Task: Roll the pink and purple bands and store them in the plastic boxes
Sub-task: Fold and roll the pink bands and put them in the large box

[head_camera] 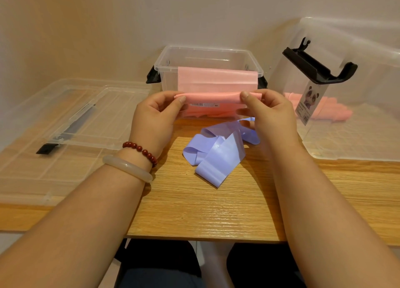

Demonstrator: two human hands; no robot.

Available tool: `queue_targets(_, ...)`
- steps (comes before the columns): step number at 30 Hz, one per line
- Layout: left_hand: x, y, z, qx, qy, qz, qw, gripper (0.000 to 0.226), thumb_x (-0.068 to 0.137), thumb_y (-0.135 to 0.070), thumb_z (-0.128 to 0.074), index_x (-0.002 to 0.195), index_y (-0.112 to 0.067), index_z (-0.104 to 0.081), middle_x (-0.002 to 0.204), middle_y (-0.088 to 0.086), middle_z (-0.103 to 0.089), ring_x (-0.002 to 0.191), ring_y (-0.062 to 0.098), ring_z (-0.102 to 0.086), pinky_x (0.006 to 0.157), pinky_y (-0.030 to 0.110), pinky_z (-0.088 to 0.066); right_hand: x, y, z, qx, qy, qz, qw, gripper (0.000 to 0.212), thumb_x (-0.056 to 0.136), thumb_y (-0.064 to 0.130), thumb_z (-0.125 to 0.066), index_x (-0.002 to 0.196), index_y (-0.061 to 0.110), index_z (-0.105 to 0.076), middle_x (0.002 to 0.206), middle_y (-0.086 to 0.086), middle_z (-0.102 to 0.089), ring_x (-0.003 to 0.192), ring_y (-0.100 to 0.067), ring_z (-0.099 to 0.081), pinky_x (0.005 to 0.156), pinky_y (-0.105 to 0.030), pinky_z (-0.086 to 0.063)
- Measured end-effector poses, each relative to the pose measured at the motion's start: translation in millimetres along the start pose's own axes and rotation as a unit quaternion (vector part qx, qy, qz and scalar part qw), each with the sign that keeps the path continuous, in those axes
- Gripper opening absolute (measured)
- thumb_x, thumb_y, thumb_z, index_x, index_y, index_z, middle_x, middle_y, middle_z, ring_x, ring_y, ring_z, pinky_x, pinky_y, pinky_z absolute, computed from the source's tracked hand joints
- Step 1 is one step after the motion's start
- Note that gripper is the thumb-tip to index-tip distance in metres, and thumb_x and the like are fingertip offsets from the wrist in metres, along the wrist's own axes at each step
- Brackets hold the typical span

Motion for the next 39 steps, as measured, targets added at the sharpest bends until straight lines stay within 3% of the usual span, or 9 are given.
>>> queue_targets(6, 0.2, -0.7, 1.4, 0.004, -0.002, -0.019, 1.0, 0.02, 0.089, -0.006, -0.065, 0.095, -0.025, -0.066, 0.089, 0.005, -0.069, 0.085, 0.018, -0.07, 0.081, 0.031, -0.058, 1.1, -3.3, -1.9, 0.0, -0.012, 0.025, 1.0, 0.017, 0.091, 0.01, -0.067, 0.09, 0.024, -0.057, 0.086, -0.009, -0.06, 0.063, -0.018, -0.064, 0.053, -0.026, -0.052)
queue_targets(10, -0.6, -2.3, 0.3, -0.014, -0.005, -0.014, 1.0, 0.015, 0.09, -0.005, -0.064, 0.092, -0.02, -0.068, 0.081, 0.001, -0.068, 0.075, 0.012, -0.069, 0.073, 0.025, -0.056, 0.4, -1.6, -2.9, 0.009, -0.002, 0.029, 1.0, 0.013, 0.094, 0.01, -0.063, 0.085, 0.02, -0.061, 0.074, -0.004, -0.058, 0.055, -0.012, -0.056, 0.052, -0.023, -0.049)
queue_targets(13, -1.8, -2.8, 0.5, -0.02, -0.007, -0.009, 1.0, 0.014, 0.089, -0.007, -0.066, 0.097, -0.018, -0.069, 0.084, 0.001, -0.071, 0.077, 0.01, -0.07, 0.076, 0.025, -0.057, 0.3, -0.2, -2.1, 0.031, 0.008, 0.014, 0.999, 0.004, 0.092, 0.012, -0.066, 0.088, 0.014, -0.066, 0.076, -0.004, -0.062, 0.058, -0.011, -0.059, 0.056, -0.024, -0.051)
queue_targets(17, -1.4, -1.2, 0.4, -0.008, 0.002, -0.012, 1.0, 0.016, 0.09, -0.006, -0.064, 0.103, -0.015, -0.067, 0.087, 0.006, -0.07, 0.08, 0.01, -0.069, 0.08, 0.027, -0.057, 0.7, -0.4, -0.8, 0.018, 0.007, 0.012, 1.0, 0.009, 0.089, 0.008, -0.067, 0.09, 0.017, -0.066, 0.078, -0.002, -0.063, 0.06, -0.011, -0.061, 0.057, -0.025, -0.051)
queue_targets(24, -2.0, -1.5, -0.4, 0.005, -0.016, -0.019, 1.0, 0.011, 0.092, -0.012, -0.063, 0.089, -0.021, -0.068, 0.083, -0.002, -0.07, 0.083, 0.009, -0.069, 0.079, 0.024, -0.057, -1.0, -0.7, -2.7, 0.022, -0.012, 0.014, 1.0, 0.008, 0.091, 0.017, -0.069, 0.084, 0.019, -0.066, 0.09, -0.012, -0.07, 0.081, -0.022, -0.072, 0.057, -0.028, -0.055)
queue_targets(29, -0.5, -1.7, 0.6, 0.007, -0.009, -0.026, 1.0, 0.016, 0.091, -0.008, -0.064, 0.092, -0.023, -0.066, 0.081, -0.003, -0.069, 0.079, 0.012, -0.069, 0.075, 0.026, -0.057, -0.3, -3.8, -3.1, 0.0, -0.024, 0.026, 0.999, 0.013, 0.09, 0.014, -0.068, 0.087, 0.023, -0.06, 0.093, -0.012, -0.065, 0.07, -0.02, -0.069, 0.055, -0.025, -0.053)
queue_targets(33, -1.0, -1.7, 0.9, 0.011, -0.008, -0.029, 0.999, 0.016, 0.091, -0.007, -0.063, 0.091, -0.022, -0.067, 0.075, -0.006, -0.067, 0.069, 0.008, -0.066, 0.073, 0.026, -0.057, -0.8, -1.9, -2.7, -0.005, -0.021, 0.043, 0.999, 0.015, 0.092, 0.012, -0.066, 0.085, 0.024, -0.06, 0.08, -0.004, -0.062, 0.06, -0.016, -0.062, 0.054, -0.025, -0.052)
queue_targets(37, -1.5, -1.8, 0.6, 0.008, -0.014, -0.024, 1.0, 0.015, 0.09, -0.012, -0.065, 0.102, -0.021, -0.069, 0.087, -0.002, -0.071, 0.078, 0.006, -0.068, 0.078, 0.026, -0.057, -1.0, 0.6, -2.4, 0.014, -0.005, 0.027, 1.0, 0.002, 0.091, 0.014, -0.067, 0.089, 0.016, -0.067, 0.079, -0.004, -0.066, 0.061, -0.012, -0.062, 0.061, -0.025, -0.054)
queue_targets(39, -1.6, -1.4, 0.5, 0.013, -0.006, -0.027, 1.0, 0.022, 0.089, -0.013, -0.067, 0.109, -0.023, -0.067, 0.096, -0.001, -0.071, 0.086, 0.008, -0.068, 0.082, 0.025, -0.056, -0.3, 0.9, -2.5, 0.022, 0.002, 0.015, 1.0, 0.01, 0.09, 0.009, -0.066, 0.1, 0.012, -0.067, 0.086, -0.007, -0.067, 0.067, -0.014, -0.064, 0.064, -0.027, -0.056)
Point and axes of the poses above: each hand's wrist, its own x-axis towards the middle knuckle, its own z-axis out of the back of the hand, y = z × x, the point moved 1 cm from there along x, towards the middle knuckle
